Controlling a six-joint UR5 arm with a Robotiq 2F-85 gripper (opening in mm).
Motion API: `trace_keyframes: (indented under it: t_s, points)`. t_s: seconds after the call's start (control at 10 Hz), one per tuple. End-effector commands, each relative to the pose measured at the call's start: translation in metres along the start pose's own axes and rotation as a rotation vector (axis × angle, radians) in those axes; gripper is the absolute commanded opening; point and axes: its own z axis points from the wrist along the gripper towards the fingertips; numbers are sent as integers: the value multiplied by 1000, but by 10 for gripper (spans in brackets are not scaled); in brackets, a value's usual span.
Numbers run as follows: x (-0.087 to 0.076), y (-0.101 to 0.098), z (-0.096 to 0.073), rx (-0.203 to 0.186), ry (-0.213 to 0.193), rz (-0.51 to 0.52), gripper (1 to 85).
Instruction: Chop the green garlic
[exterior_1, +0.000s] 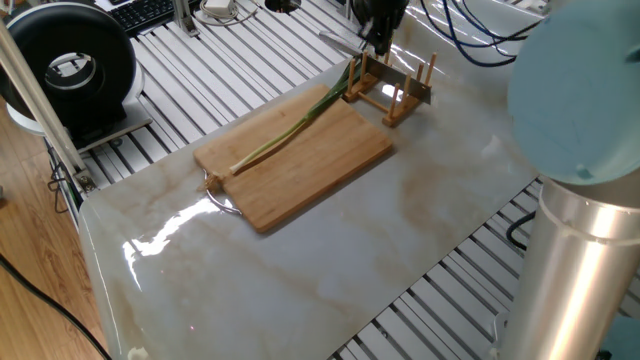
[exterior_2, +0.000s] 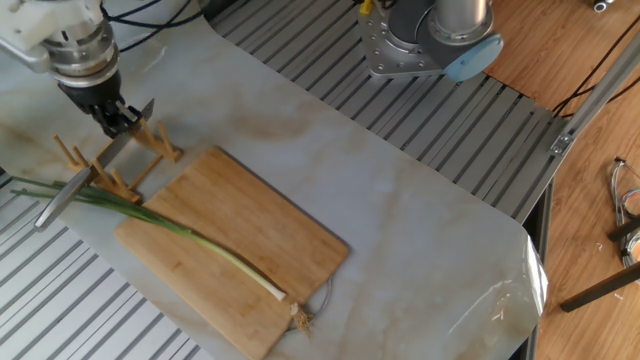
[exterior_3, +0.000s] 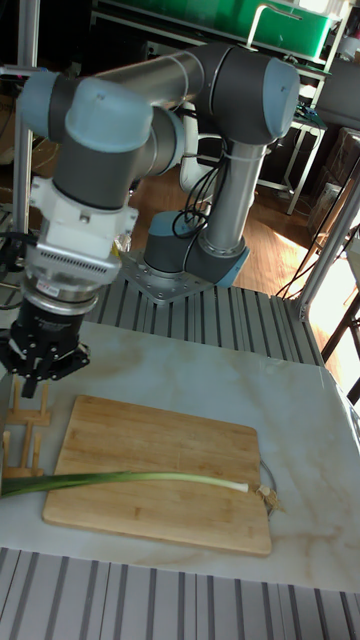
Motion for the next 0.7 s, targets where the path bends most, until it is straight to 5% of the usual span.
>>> trace_keyframes:
  t_s: [0.0, 0.3, 0.6]
  points:
    - [-15, 44, -27, -75, -34, 52, 13]
    - [-25, 80, -42, -130, -52, 87, 13]
    - [-30, 95, -49, -128, -37, 128, 13]
